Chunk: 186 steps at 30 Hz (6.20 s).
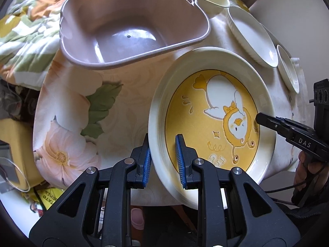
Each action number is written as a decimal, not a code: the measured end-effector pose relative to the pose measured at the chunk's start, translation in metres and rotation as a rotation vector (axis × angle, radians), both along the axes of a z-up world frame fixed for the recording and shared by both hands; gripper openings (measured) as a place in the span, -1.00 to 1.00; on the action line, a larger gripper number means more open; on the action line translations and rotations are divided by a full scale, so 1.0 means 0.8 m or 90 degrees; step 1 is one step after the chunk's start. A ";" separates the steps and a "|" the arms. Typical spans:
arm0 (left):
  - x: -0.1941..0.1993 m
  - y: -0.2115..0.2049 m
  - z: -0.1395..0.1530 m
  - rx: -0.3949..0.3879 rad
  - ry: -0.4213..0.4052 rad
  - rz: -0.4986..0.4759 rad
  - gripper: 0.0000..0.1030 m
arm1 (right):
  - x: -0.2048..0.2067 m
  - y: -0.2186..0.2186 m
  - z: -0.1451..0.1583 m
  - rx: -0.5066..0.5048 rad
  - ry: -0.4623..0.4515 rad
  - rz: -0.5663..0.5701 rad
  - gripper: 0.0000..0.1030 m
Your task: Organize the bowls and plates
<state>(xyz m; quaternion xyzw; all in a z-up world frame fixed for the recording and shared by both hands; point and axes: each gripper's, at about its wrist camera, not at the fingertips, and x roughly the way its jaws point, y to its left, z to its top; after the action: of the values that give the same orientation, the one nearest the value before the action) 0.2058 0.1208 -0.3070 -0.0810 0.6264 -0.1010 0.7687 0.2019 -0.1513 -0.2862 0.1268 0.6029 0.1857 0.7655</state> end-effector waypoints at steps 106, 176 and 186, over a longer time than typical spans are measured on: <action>0.177 -0.226 0.049 0.007 -0.074 0.144 -0.62 | 0.228 -0.167 0.048 -0.022 -0.083 0.218 -0.75; -0.021 -0.111 0.024 0.296 -0.162 -0.169 -0.61 | -0.048 0.030 0.039 -0.186 -0.100 0.029 -0.74; -0.025 -0.107 0.027 0.305 -0.166 -0.154 -0.61 | -0.047 0.056 0.040 -0.285 -0.120 0.070 -0.72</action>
<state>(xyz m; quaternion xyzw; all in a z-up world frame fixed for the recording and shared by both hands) 0.1860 0.0355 -0.2857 0.1917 0.5333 -0.0512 0.8224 0.1642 -0.1064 -0.2540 -0.0966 0.5607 0.0997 0.8163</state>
